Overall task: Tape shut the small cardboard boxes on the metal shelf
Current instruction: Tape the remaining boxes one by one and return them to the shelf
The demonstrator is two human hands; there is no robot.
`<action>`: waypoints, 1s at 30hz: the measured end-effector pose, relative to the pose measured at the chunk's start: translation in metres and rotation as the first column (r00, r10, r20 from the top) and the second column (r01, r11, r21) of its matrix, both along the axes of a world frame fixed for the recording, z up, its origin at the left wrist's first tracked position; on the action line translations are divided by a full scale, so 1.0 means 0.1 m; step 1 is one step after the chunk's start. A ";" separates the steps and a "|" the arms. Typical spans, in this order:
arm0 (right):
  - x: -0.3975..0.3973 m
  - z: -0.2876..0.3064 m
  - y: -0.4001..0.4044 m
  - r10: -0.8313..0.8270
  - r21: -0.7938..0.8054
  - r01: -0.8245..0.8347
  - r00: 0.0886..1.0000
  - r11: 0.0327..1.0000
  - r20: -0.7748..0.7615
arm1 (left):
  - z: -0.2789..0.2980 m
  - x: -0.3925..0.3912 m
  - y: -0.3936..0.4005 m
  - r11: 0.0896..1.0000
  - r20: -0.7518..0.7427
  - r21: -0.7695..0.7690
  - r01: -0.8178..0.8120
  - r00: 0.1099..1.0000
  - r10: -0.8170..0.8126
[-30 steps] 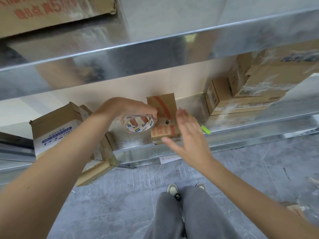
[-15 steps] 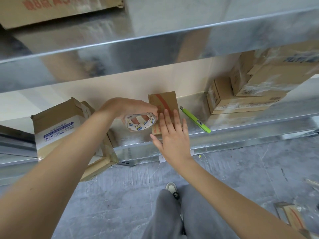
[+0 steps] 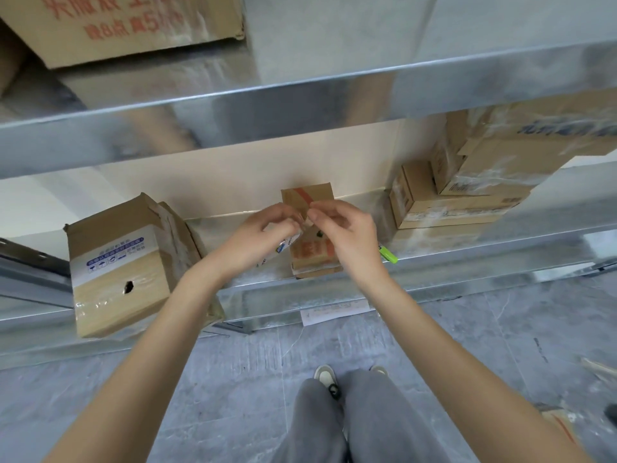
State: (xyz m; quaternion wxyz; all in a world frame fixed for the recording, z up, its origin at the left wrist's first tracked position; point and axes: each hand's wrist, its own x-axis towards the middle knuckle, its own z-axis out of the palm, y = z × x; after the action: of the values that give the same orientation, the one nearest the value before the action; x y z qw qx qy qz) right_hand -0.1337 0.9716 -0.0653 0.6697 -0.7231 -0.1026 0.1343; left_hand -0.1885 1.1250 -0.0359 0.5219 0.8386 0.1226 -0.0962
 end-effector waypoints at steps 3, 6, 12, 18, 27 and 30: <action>0.01 0.08 0.04 0.014 -0.016 -0.014 1.000 1.000 0.015 | 0.04 -0.04 -0.08 1.000 0.059 -0.010 -0.022 0.998 0.022; 0.02 0.16 0.04 0.031 -0.057 -0.029 0.998 0.998 0.047 | 0.05 -0.08 -0.12 0.998 0.082 -0.036 -0.059 0.995 0.062; 0.04 0.34 0.01 0.060 -0.157 -0.033 0.983 0.987 0.173 | 0.04 -0.13 -0.30 0.980 0.239 -0.116 -0.159 0.954 0.183; 0.07 0.44 -0.07 0.152 -0.335 -0.015 0.909 0.942 0.388 | 0.04 -0.17 -0.52 0.916 0.276 -0.332 -0.226 0.905 0.323; -0.02 0.42 -0.15 0.108 -0.290 0.065 0.833 0.955 0.542 | 0.01 -0.12 -0.72 0.702 0.093 -0.555 -0.446 0.805 0.585; -0.03 0.42 -0.16 0.024 -0.183 0.040 0.942 0.982 0.336 | -0.03 -0.10 -0.79 0.586 -0.004 -0.627 -0.513 0.754 0.656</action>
State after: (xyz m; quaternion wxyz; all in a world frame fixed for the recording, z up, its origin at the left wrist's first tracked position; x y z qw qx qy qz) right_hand -0.1363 0.9558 -0.0230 0.5720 -0.7955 -0.1995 0.0152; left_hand -0.1984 1.0460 -0.0385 0.7684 0.5483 0.2960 0.1458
